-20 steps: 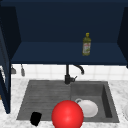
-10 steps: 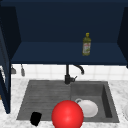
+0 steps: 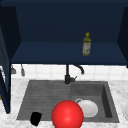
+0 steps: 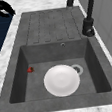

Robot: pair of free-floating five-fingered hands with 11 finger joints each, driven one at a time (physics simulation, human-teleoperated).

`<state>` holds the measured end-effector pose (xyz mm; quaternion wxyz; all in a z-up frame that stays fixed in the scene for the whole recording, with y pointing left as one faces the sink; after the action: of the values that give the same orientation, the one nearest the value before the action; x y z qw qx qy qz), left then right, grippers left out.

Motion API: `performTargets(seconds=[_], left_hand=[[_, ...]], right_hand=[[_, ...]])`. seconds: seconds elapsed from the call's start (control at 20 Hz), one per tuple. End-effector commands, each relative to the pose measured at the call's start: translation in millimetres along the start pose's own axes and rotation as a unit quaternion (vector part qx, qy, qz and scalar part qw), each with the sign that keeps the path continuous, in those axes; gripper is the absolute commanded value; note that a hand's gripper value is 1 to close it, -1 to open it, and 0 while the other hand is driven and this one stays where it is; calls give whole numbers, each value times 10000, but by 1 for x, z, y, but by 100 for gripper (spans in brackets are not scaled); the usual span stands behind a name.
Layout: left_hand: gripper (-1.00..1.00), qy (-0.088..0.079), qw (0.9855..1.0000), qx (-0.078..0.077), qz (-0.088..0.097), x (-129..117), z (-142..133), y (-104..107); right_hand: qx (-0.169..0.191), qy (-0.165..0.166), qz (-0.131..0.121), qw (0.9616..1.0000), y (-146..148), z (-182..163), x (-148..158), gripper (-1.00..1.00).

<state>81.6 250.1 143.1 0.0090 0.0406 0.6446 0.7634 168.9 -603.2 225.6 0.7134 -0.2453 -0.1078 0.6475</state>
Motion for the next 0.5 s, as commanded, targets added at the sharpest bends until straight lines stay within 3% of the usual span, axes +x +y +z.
performTargets(seconds=[0.0, 0.45], left_hand=[[0, 0, 10000, 0, 0, 0, 0, 0], [0, 0, 10000, 0, 0, 0, 0, 0]], right_hand=[[353, 16, 74, 9993, -13, -7, 2, -100], [165, -75, -29, 9998, -8, -24, -9, -100]])
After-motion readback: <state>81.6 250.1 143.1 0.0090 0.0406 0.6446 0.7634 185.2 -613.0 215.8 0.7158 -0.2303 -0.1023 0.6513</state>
